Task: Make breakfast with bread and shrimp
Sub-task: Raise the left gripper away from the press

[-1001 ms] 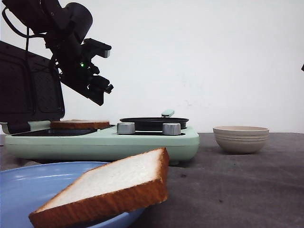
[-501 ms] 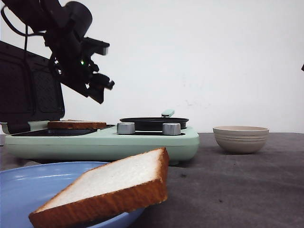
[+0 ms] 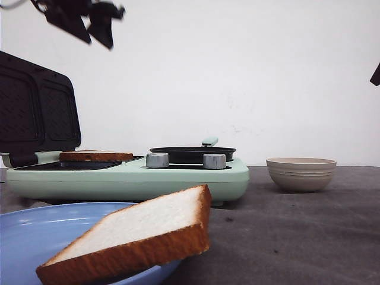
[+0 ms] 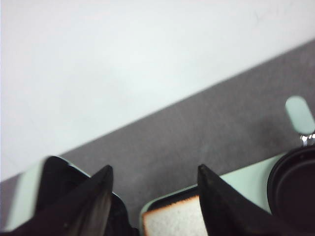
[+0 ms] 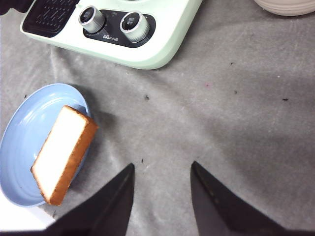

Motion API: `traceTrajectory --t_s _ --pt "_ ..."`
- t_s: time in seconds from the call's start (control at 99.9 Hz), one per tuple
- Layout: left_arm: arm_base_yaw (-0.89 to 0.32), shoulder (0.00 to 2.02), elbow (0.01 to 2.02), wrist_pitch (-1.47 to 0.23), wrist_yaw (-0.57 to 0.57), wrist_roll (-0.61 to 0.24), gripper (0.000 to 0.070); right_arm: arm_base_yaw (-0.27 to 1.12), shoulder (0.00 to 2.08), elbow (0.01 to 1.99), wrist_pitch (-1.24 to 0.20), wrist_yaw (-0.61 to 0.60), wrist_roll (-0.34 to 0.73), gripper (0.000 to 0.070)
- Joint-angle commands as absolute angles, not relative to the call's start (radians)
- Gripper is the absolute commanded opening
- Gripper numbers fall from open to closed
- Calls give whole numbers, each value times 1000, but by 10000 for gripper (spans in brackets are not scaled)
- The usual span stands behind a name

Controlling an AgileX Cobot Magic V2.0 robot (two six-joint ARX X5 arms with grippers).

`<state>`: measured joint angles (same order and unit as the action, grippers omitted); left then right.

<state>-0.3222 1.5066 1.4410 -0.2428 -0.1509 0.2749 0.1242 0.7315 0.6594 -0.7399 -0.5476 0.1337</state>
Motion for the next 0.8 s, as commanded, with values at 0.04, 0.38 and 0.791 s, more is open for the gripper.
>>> traceTrajectory --t_s 0.04,0.38,0.791 --pt "-327 1458 1464 -264 -150 268 278 128 735 673 -731 -550 120 218" --pt "-327 1309 1464 -524 -156 213 276 128 735 673 -736 -553 132 218" --pt "-301 1206 1463 -642 44 66 286 128 735 673 -733 -579 131 218"
